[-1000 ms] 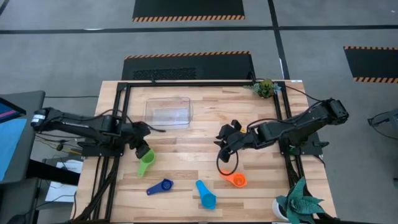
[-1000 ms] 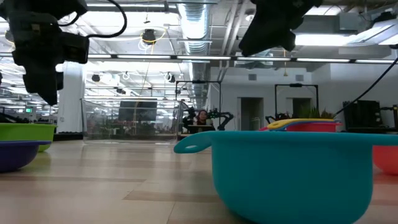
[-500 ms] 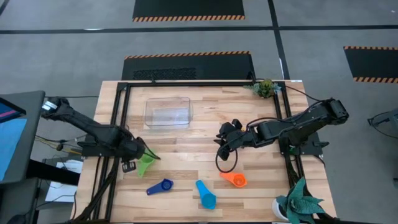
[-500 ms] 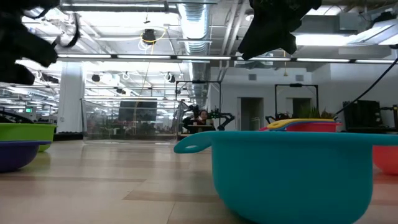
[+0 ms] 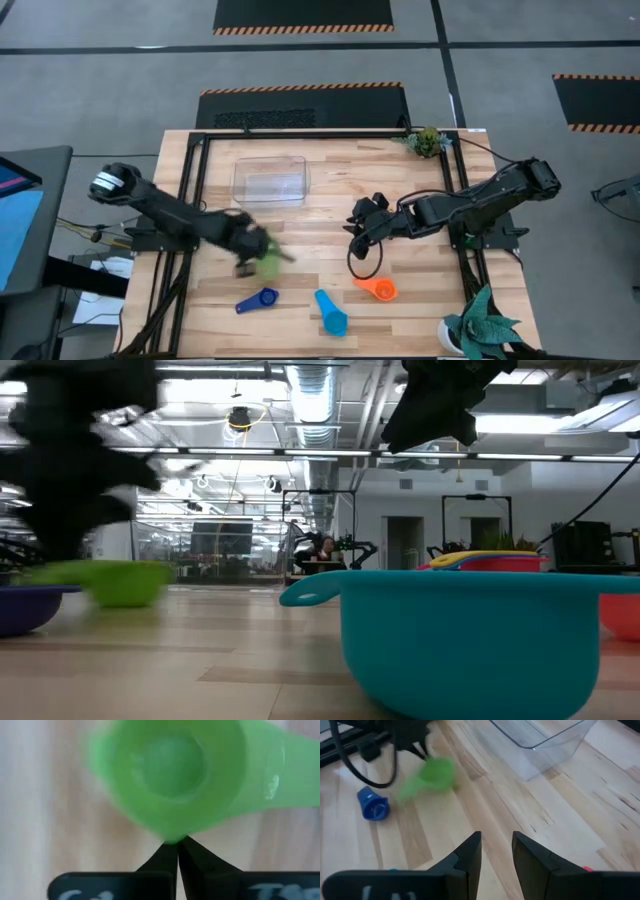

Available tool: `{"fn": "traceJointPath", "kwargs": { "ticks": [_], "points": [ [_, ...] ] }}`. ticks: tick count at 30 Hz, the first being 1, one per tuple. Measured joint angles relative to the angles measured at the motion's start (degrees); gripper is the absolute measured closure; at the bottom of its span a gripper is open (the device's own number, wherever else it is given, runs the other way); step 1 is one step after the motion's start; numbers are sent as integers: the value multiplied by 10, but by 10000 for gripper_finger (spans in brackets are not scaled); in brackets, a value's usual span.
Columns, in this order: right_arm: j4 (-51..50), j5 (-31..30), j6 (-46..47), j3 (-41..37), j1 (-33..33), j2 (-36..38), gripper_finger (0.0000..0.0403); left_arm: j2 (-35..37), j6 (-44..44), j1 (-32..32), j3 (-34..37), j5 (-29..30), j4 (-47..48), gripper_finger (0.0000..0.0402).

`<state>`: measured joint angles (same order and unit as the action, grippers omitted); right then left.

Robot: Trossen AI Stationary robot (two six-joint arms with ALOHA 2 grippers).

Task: Nest measuring cups in basket
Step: Move the green measuring cup to the center of the table, then move the blue measuring cup to the center of the table

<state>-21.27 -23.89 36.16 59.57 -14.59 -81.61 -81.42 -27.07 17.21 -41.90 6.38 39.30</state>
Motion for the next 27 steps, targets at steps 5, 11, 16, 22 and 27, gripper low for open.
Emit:
{"fn": "traceJointPath", "kwargs": {
  "ticks": [5, 11, 16, 22, 27],
  "points": [
    [7, 30, 2, 0, 0, 0, 271, -24, 24, 8, -106, 5, 81, 401],
    [0, 64, 18, 0, -3, 0, 271, -19, 27, 71, -119, -109, 184, 401],
    [-17, 62, 10, 0, -5, 0, 271, -21, -32, 134, -112, -126, 187, 401],
    [-47, 61, 9, 0, -4, 0, 271, -22, -125, 207, -78, -167, 104, 401],
    [-82, 61, 8, 0, -4, 0, 271, -23, -228, 250, -77, -160, 46, 401]
  ]
}}
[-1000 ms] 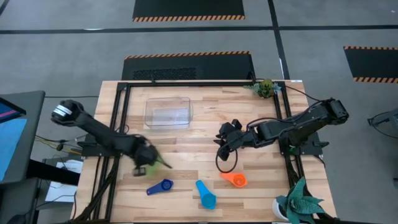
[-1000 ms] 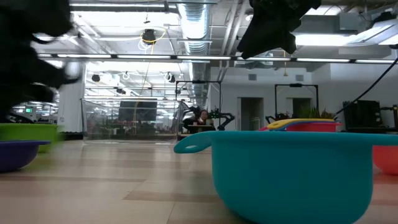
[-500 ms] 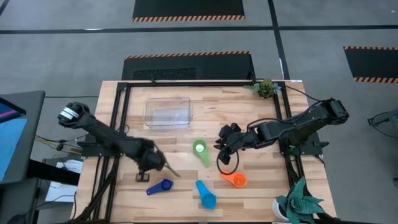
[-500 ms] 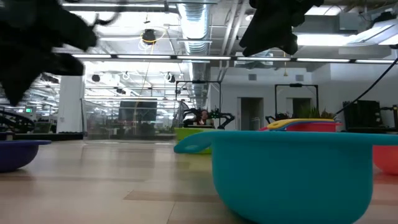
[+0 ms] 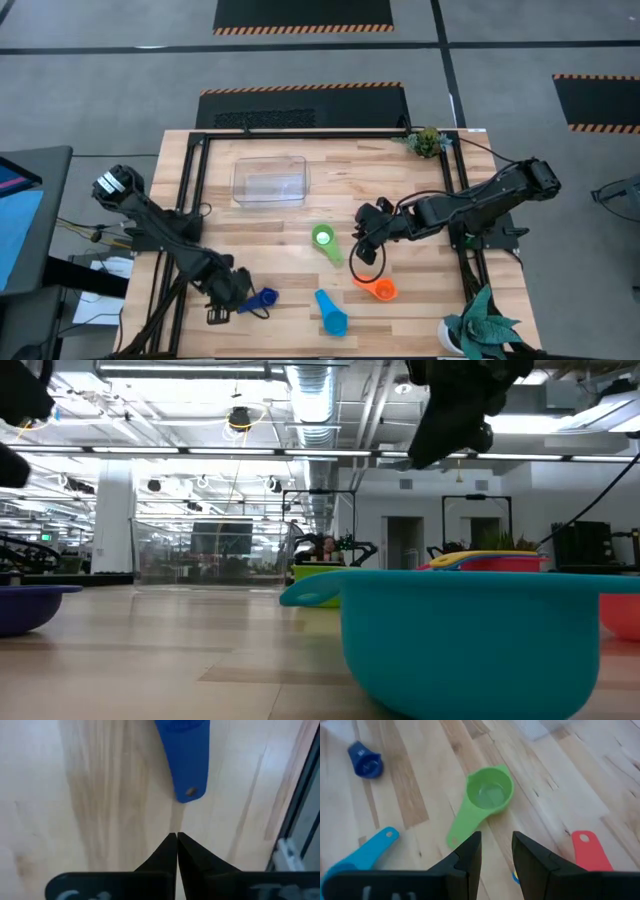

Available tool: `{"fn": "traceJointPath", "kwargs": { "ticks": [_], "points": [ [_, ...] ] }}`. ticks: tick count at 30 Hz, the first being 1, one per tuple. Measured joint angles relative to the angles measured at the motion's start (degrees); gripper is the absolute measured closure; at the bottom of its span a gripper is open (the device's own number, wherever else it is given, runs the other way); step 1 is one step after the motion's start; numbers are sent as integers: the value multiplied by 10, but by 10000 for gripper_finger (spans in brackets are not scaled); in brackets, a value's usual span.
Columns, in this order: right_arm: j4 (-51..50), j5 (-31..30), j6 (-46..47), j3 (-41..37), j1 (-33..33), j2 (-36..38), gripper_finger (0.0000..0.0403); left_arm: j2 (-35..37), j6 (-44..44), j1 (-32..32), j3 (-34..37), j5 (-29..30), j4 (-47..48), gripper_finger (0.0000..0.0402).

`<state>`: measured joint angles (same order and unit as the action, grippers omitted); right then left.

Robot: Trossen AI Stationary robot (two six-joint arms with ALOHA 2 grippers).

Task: Nest measuring cups in basket
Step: Move the blue measuring cup to the center of the table

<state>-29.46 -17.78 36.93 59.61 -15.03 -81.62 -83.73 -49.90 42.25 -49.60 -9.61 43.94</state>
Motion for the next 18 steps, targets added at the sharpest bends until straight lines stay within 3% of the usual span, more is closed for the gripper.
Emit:
{"fn": "traceJointPath", "kwargs": {
  "ticks": [5, 12, 15, 18],
  "points": [
    [-29, -1, -1, 0, 0, 0, 272, -50, -36, 14, -4, -14, -17, 401],
    [-50, -1, -1, 0, 0, 0, 272, -148, 9, 27, -67, -38, -22, 401],
    [-47, -1, 0, 0, 0, 0, 272, -176, 76, 3, -100, 11, -25, 401],
    [-41, -1, 6, 0, 0, 0, 272, -188, 174, -54, -117, 103, -20, 401]
  ]
}}
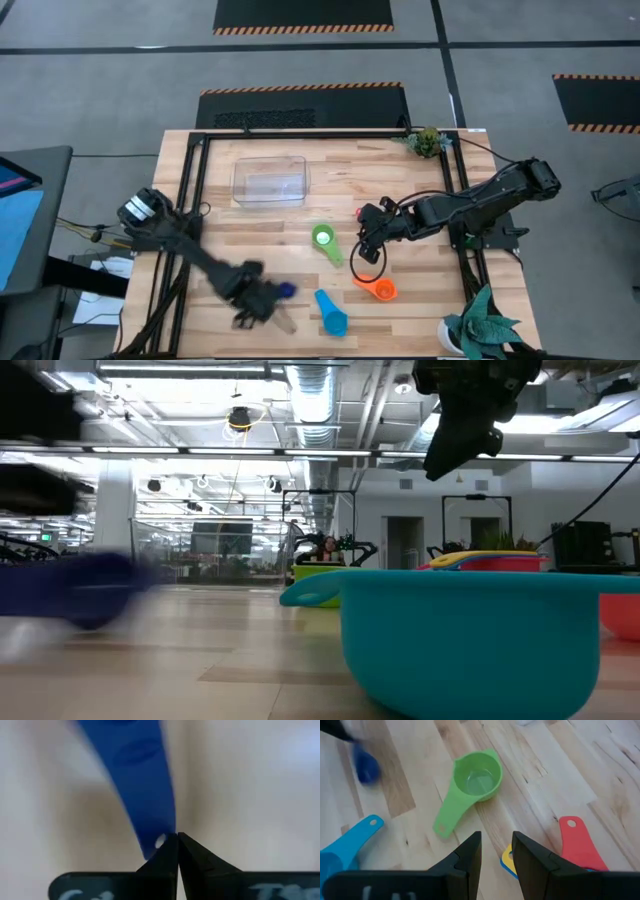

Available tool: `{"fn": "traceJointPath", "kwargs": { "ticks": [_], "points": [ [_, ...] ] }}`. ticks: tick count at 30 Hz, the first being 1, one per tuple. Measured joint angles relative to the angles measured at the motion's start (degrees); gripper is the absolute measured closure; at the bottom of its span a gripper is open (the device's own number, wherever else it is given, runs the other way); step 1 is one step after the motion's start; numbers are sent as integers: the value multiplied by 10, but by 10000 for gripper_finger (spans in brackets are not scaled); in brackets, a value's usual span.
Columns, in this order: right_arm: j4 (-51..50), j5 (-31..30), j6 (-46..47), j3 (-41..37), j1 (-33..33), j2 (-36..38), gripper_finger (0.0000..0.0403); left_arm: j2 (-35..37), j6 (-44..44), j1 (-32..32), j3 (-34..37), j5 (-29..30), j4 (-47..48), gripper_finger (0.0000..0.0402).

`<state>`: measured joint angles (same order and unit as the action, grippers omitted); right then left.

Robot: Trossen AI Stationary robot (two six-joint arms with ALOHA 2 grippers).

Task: Nest measuring cups in basket
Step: Move the blue measuring cup to the center of the table, then stack the green measuring cup on top of the yellow measuring cup

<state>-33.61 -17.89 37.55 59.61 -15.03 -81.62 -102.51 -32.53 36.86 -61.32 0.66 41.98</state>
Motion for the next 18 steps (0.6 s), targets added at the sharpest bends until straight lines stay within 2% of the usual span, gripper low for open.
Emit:
{"fn": "traceJointPath", "kwargs": {
  "ticks": [2, 5, 12, 18],
  "points": [
    [0, 2, 10, 0, 0, 0, 272, -1, 32, -48, -10, 38, 6, 401],
    [0, 15, 15, 0, -1, 0, 272, 6, 36, -90, -37, 37, 10, 401],
    [-27, 17, 12, 0, -17, 0, 272, 24, 35, -45, -95, -4, 41, 401],
    [-118, 31, 40, 0, -57, 0, 272, 23, 37, -17, -97, -53, 45, 401]
  ]
}}
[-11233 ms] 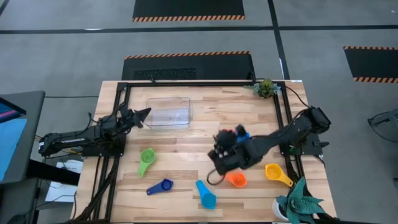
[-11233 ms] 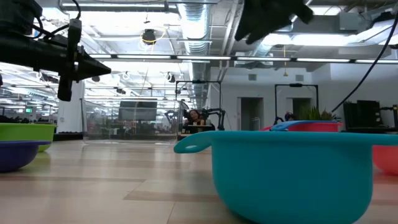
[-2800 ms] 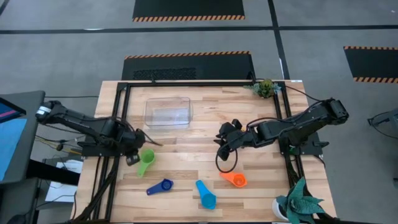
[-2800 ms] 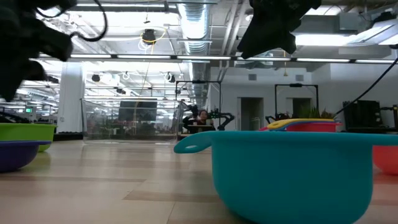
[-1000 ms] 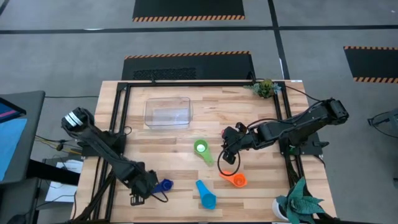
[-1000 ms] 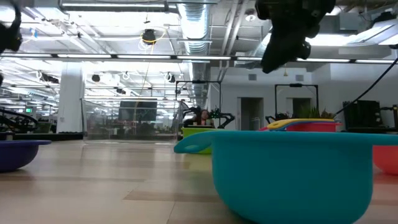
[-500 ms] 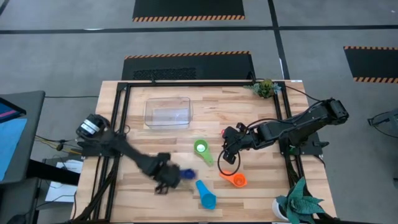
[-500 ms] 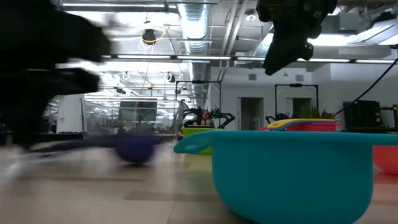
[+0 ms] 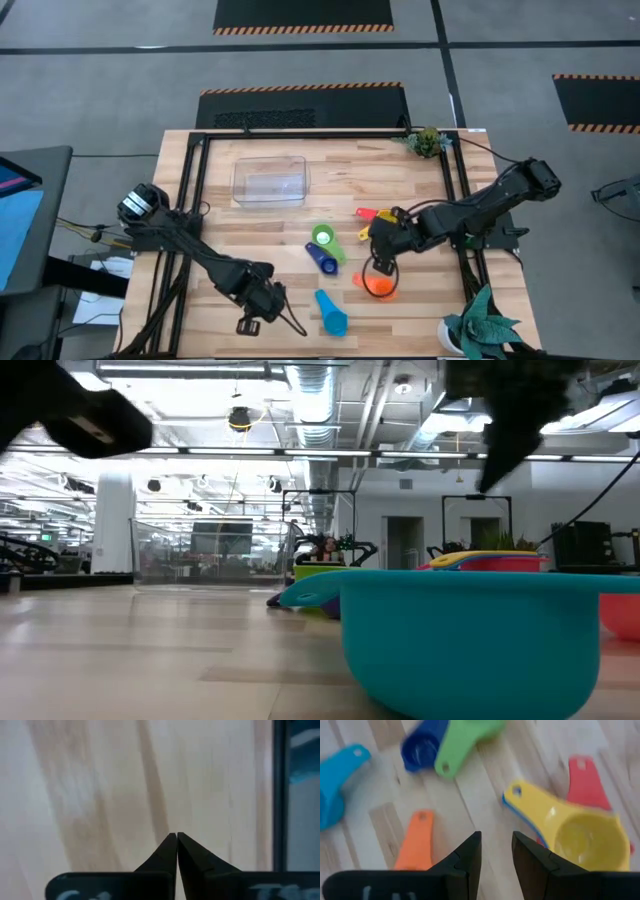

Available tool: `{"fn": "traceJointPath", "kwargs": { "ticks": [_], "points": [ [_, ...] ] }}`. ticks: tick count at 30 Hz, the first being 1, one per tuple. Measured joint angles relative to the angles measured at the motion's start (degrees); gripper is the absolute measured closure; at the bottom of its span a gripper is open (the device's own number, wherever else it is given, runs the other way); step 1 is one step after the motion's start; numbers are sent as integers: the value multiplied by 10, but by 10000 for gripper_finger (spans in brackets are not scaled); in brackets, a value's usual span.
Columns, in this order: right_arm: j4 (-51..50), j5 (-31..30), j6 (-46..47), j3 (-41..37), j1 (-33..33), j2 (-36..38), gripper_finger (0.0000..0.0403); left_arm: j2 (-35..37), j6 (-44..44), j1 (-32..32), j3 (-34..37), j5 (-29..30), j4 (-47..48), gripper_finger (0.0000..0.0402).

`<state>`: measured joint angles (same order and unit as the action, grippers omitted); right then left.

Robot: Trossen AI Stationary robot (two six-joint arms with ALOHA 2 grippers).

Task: Nest measuring cups in basket
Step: Stack the green measuring cup on top of the yellow measuring cup

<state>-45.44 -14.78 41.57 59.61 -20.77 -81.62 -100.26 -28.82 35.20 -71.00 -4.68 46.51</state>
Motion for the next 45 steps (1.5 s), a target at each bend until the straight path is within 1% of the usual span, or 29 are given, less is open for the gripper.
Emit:
{"fn": "traceJointPath", "kwargs": {
  "ticks": [3, 5, 7, 12, 15, 17, 19, 21, 23, 27, 29, 34, 38, 41, 45],
  "points": [
    [-35, 3, 46, 0, -30, 0, 272, -1, -4, 3, 0, 8, 4, 401],
    [-33, 6, 71, 0, -54, 0, 272, -1, 0, -4, 0, 23, 1, 401],
    [-23, 5, 94, 0, -76, 0, 272, -1, 22, -20, 0, 43, 0, 401],
    [-21, -24, 164, 0, -114, 0, 272, -1, 104, -107, 0, 97, -23, 401],
    [-21, -49, 195, 0, -126, 0, 272, -1, 139, -164, 0, 121, -53, 401],
    [-21, -51, 206, 0, -131, 0, 272, -1, 165, -194, 0, 130, -57, 401],
    [-22, -51, 212, 0, -136, 0, 272, -1, 194, -215, 0, 128, -57, 401],
    [-25, -51, 214, 0, -139, 0, 272, -4, 222, -230, 0, 106, -63, 401],
    [-25, -51, 214, 0, -139, 0, 272, -16, 244, -243, 0, 84, -82, 401],
    [-33, -52, 214, 0, -136, 0, 272, -57, 276, -254, -9, 74, -85, 401],
    [-43, -54, 214, 0, -136, 0, 272, -79, 288, -257, -24, 79, -81, 401],
    [-60, -56, 214, 1, -136, 0, 272, -126, 336, -267, -98, 87, -90, 401],
    [-64, -62, 214, 1, -136, 0, 272, -166, 371, -282, -156, 125, -77, 401],
    [-66, -63, 214, 1, -137, 0, 272, -179, 384, -295, -187, 161, -54, 401],
    [-70, -63, 214, 1, -138, 0, 272, -177, 382, -311, -206, 154, -25, 401]
  ]
}}
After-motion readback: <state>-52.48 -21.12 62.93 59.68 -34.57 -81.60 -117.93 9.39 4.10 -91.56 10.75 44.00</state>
